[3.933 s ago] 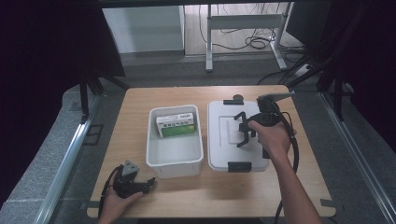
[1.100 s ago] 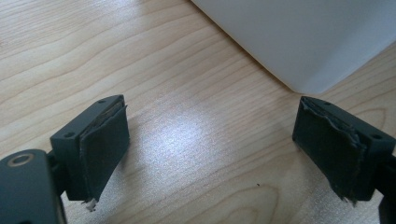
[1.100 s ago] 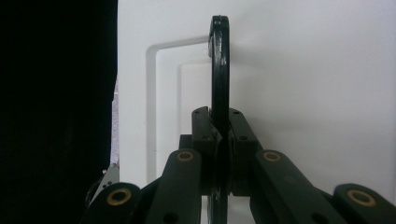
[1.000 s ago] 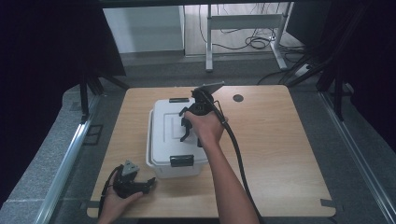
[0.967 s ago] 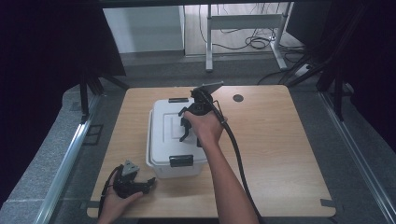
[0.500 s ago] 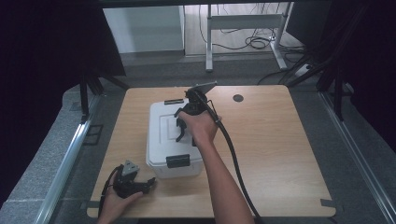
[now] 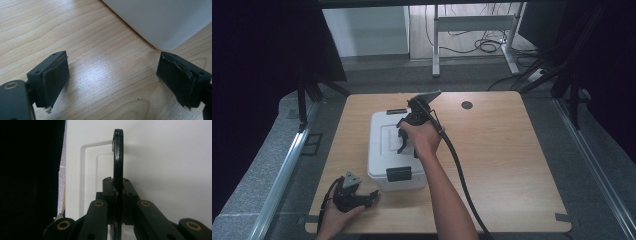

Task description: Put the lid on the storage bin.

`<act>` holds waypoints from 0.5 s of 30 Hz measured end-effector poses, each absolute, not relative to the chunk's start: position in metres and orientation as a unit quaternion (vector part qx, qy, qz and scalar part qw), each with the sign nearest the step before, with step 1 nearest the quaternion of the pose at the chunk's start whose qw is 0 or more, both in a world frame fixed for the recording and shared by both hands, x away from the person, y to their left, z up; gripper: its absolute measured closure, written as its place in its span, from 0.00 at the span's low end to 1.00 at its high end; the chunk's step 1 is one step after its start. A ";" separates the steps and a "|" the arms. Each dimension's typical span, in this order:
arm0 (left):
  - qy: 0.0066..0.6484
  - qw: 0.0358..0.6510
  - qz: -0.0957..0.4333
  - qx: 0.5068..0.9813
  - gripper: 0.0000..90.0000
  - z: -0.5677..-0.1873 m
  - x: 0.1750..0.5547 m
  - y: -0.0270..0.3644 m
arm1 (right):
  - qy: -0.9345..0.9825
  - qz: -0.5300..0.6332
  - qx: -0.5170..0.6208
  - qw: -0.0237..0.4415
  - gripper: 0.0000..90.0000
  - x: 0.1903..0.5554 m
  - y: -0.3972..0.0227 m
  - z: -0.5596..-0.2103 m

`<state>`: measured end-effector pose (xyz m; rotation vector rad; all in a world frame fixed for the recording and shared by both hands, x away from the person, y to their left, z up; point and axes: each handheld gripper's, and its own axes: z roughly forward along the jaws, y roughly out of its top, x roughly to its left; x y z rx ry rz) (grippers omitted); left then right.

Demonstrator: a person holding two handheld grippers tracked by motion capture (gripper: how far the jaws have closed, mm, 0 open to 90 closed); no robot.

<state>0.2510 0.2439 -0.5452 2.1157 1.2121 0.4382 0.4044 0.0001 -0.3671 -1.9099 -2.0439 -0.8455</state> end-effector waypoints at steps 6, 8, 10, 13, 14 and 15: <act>0.462 0.326 0.167 0.807 0.12 -0.545 0.251 0.244 | -0.699 -0.290 -0.646 0.098 0.93 0.403 0.001 -0.370; 0.463 0.326 0.167 0.807 0.12 -0.545 0.251 0.244 | -0.703 -0.292 -0.641 0.099 0.89 0.402 0.001 -0.370; 0.462 0.326 0.167 0.807 0.12 -0.545 0.251 0.244 | -0.711 -0.297 -0.630 0.096 0.77 0.401 0.001 -0.370; 0.462 0.326 0.167 0.808 0.12 -0.545 0.251 0.244 | -0.722 -0.319 -0.610 0.076 0.65 0.399 -0.006 -0.366; 0.462 0.326 0.167 0.808 0.12 -0.545 0.251 0.244 | -0.728 -0.325 -0.599 0.070 0.61 0.398 -0.008 -0.365; 0.463 0.326 0.167 0.808 0.12 -0.545 0.251 0.244 | -0.731 -0.331 -0.593 0.066 0.59 0.397 -0.012 -0.363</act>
